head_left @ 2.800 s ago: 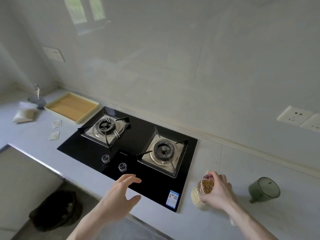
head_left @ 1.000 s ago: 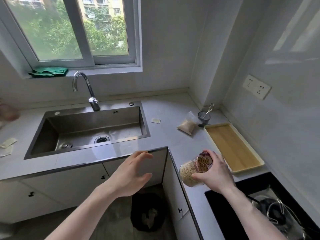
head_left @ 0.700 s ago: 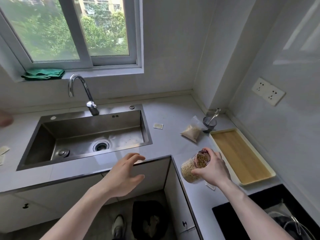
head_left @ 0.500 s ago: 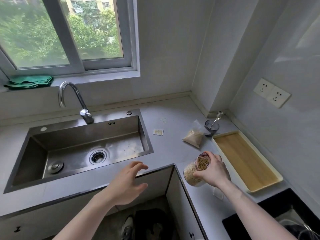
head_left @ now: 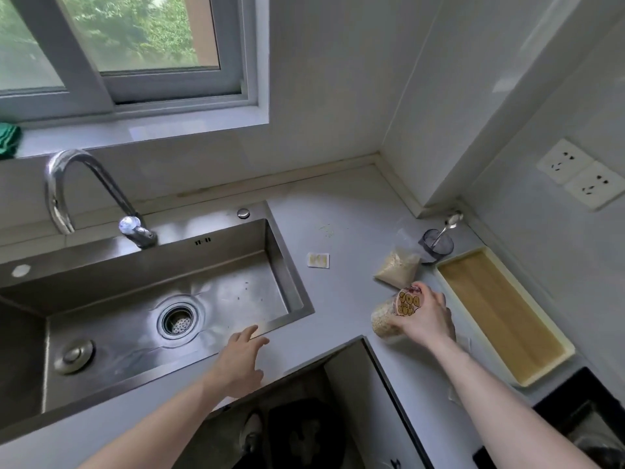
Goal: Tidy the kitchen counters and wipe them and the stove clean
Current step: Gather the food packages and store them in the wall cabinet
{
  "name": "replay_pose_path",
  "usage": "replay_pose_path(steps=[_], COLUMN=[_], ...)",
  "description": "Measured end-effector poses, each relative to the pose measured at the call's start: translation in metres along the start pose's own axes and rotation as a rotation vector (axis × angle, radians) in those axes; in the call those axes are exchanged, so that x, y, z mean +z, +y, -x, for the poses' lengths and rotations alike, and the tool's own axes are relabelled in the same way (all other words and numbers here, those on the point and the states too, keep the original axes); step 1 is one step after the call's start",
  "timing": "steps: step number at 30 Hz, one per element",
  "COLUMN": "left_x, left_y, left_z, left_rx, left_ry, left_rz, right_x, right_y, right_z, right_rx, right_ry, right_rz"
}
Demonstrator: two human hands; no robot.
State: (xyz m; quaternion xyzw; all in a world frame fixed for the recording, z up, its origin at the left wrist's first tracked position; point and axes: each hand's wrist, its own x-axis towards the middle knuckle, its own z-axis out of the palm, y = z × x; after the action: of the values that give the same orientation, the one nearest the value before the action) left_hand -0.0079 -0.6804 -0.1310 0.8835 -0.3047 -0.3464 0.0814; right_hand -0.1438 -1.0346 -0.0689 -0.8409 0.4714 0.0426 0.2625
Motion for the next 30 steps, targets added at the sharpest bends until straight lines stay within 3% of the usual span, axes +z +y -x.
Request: replay_pose_path(steps=[7, 17, 22, 24, 27, 30], left_x=[0.007, -0.013, -0.005, -0.002, 0.003, 0.004], left_y=[-0.034, -0.044, -0.045, -0.042, -0.036, -0.028], left_z=[-0.027, -0.046, -0.040, -0.035, -0.024, -0.001], left_rx=[0.109, 0.172, 0.163, 0.144, 0.109, 0.071], left_ry=[-0.108, -0.194, -0.172, -0.161, -0.164, -0.126], left_rz=[-0.198, -0.270, -0.245, -0.234, -0.221, -0.094], right_x=[0.017, 0.033, 0.035, 0.036, 0.041, 0.051], right_y=[-0.021, -0.045, -0.049, -0.051, -0.057, -0.070], right_z=[-0.016, -0.023, -0.019, -0.008, 0.028, 0.086], right_rx=[0.071, 0.171, 0.196, 0.130, -0.135, -0.302], right_ry=[0.025, 0.083, 0.020, 0.089, 0.236, 0.076], right_rz=[0.010, 0.013, -0.003, 0.027, -0.004, -0.093])
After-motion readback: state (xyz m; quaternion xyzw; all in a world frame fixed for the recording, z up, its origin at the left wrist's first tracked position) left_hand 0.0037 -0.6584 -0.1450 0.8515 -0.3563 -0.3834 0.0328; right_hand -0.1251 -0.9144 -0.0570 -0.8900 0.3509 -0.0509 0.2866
